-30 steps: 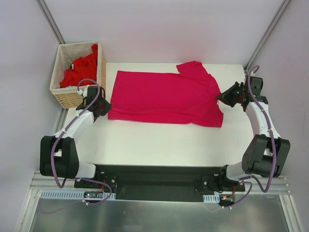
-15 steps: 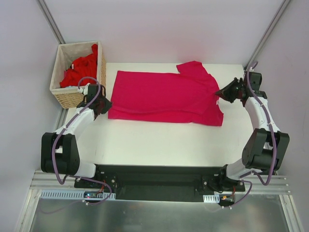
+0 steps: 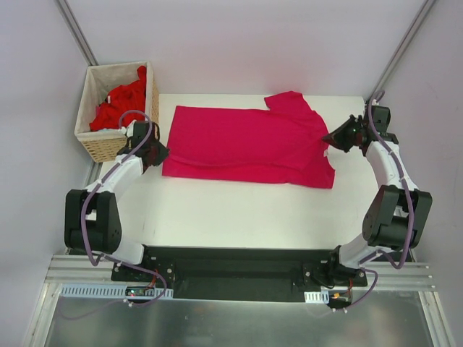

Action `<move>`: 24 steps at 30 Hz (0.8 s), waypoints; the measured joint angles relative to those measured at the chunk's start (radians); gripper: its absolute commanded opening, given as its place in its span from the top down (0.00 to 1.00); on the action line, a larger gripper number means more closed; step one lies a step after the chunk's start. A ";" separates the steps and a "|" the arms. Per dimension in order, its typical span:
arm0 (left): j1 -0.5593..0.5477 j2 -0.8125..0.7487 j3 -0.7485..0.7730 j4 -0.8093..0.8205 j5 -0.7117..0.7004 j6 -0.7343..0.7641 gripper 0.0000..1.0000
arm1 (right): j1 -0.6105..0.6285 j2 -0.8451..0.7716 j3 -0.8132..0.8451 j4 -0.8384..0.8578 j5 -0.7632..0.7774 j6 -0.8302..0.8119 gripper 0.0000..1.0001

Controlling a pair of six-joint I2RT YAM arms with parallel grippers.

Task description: Fold and stack the t-shirts

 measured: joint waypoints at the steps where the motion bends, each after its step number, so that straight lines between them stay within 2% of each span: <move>1: 0.000 0.011 0.008 0.000 0.000 0.000 1.00 | 0.000 0.002 0.003 -0.001 0.001 0.000 0.99; 15: 0.000 0.163 0.143 0.008 0.010 0.013 1.00 | 0.000 0.075 0.061 0.011 0.005 0.004 0.99; 24: 0.000 0.243 0.171 0.012 0.010 0.023 1.00 | 0.004 0.149 0.078 0.019 0.010 0.006 0.99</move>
